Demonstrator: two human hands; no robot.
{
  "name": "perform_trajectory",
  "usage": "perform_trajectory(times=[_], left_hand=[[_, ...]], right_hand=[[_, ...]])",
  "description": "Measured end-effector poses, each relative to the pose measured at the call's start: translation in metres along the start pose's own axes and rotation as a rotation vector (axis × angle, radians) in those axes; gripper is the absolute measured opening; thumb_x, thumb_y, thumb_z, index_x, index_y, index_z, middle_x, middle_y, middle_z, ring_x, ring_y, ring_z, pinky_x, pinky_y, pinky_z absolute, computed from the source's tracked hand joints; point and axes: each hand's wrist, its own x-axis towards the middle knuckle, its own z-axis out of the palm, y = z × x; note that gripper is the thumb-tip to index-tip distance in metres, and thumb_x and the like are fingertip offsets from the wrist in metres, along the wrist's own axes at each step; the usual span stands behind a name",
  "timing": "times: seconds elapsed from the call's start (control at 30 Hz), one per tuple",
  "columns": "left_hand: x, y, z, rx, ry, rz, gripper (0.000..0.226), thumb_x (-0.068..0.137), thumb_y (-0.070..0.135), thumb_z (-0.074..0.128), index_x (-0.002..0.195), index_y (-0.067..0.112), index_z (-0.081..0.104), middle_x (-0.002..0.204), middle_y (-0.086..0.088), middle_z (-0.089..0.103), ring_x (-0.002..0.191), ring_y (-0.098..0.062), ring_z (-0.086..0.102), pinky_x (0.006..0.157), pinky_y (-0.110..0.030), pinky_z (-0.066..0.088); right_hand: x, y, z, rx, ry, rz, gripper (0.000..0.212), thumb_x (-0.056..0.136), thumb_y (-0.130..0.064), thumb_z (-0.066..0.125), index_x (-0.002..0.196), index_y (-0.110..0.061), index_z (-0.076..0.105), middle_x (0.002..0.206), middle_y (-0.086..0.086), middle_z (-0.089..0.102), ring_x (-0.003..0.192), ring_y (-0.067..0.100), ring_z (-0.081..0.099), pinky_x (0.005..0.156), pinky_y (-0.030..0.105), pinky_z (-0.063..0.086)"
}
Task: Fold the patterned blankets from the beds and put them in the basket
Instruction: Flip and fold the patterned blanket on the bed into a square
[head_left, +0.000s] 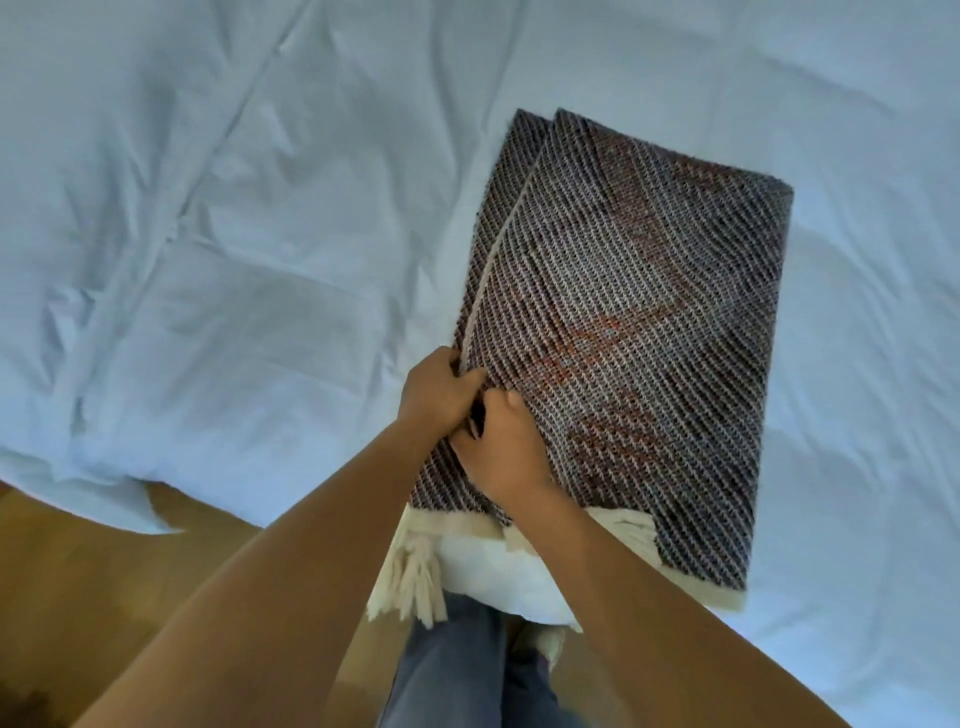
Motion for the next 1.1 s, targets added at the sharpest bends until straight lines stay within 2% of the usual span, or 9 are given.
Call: perform_trajectory(times=[0.1, 0.2, 0.4, 0.53, 0.63, 0.77, 0.87, 1.0, 1.1], left_hand=[[-0.035, -0.021, 0.010, -0.038, -0.024, -0.056, 0.029, 0.082, 0.042, 0.058, 0.067, 0.021, 0.046, 0.068, 0.004, 0.052, 0.065, -0.014, 0.049, 0.053, -0.025, 0.033], [-0.072, -0.030, 0.024, -0.137, -0.042, -0.133, 0.032, 0.074, 0.042, 0.064, 0.063, 0.018, 0.046, 0.066, 0.002, 0.053, 0.064, -0.015, 0.050, 0.054, -0.027, 0.035], [-0.098, -0.032, 0.011, -0.263, 0.010, -0.158, 0.031, 0.075, 0.015, 0.062, 0.050, 0.014, 0.044, 0.051, -0.003, 0.048, 0.053, -0.019, 0.046, 0.055, -0.028, 0.038], [-0.096, -0.045, -0.002, -0.225, 0.045, -0.188, 0.028, 0.084, 0.025, 0.064, 0.063, 0.015, 0.050, 0.057, -0.004, 0.052, 0.055, -0.021, 0.050, 0.061, -0.028, 0.041], [-0.104, -0.059, 0.011, -0.089, 0.009, -0.211, 0.021, 0.086, 0.026, 0.061, 0.085, 0.007, 0.053, 0.079, -0.011, 0.058, 0.077, -0.028, 0.057, 0.071, -0.033, 0.045], [-0.117, -0.071, 0.020, -0.003, 0.121, -0.212, 0.026, 0.087, 0.034, 0.058, 0.084, 0.009, 0.051, 0.078, 0.001, 0.051, 0.077, -0.021, 0.048, 0.060, -0.029, 0.032], [-0.122, -0.072, 0.020, 0.060, 0.087, -0.123, 0.033, 0.091, 0.033, 0.052, 0.066, 0.016, 0.037, 0.064, 0.002, 0.043, 0.068, -0.022, 0.044, 0.049, -0.029, 0.026], [-0.122, -0.075, 0.008, -0.201, 0.285, -0.143, 0.020, 0.094, 0.027, 0.045, 0.087, 0.009, 0.041, 0.074, -0.004, 0.049, 0.077, -0.030, 0.054, 0.066, -0.041, 0.047], [-0.127, -0.082, 0.010, -0.073, 0.156, -0.266, 0.027, 0.094, 0.034, 0.047, 0.096, 0.008, 0.043, 0.085, -0.009, 0.056, 0.074, -0.026, 0.054, 0.064, -0.035, 0.040]], right_hand=[[-0.032, 0.014, -0.004, -0.262, -0.121, 0.086, 0.042, 0.085, -0.039, 0.056, 0.113, -0.009, 0.046, 0.111, 0.010, 0.058, 0.100, 0.029, 0.058, 0.077, 0.035, 0.046], [-0.061, 0.021, -0.004, -0.373, -0.191, 0.101, 0.038, 0.087, -0.032, 0.053, 0.116, -0.008, 0.050, 0.113, 0.012, 0.062, 0.102, 0.031, 0.060, 0.079, 0.036, 0.047], [-0.085, 0.004, 0.014, 0.018, -0.132, 0.019, 0.026, 0.090, -0.016, 0.047, 0.111, -0.003, 0.053, 0.107, 0.019, 0.063, 0.098, 0.035, 0.059, 0.074, 0.034, 0.045], [-0.091, 0.001, 0.046, 0.027, -0.241, -0.028, 0.036, 0.090, -0.026, 0.049, 0.120, -0.006, 0.048, 0.115, 0.015, 0.060, 0.105, 0.031, 0.057, 0.084, 0.036, 0.046], [-0.093, 0.017, 0.053, 0.037, -0.301, -0.019, 0.046, 0.091, -0.028, 0.051, 0.130, -0.007, 0.039, 0.128, 0.014, 0.052, 0.117, 0.029, 0.050, 0.091, 0.035, 0.042], [-0.094, 0.034, 0.042, 0.216, -0.319, -0.036, 0.042, 0.089, -0.025, 0.053, 0.128, -0.012, 0.043, 0.128, 0.008, 0.051, 0.117, 0.022, 0.048, 0.092, 0.029, 0.040], [-0.095, 0.043, 0.030, 0.239, -0.274, -0.066, 0.039, 0.089, -0.020, 0.052, 0.127, -0.011, 0.045, 0.120, 0.006, 0.050, 0.108, 0.020, 0.050, 0.087, 0.026, 0.036], [-0.101, 0.055, 0.017, 0.176, -0.119, -0.156, 0.025, 0.087, -0.017, 0.052, 0.111, -0.012, 0.052, 0.099, -0.004, 0.044, 0.087, 0.013, 0.047, 0.077, 0.024, 0.036], [-0.113, 0.083, 0.011, 0.124, -0.009, -0.166, 0.010, 0.085, -0.015, 0.054, 0.094, -0.015, 0.051, 0.096, -0.004, 0.045, 0.083, 0.013, 0.049, 0.071, 0.022, 0.038]])
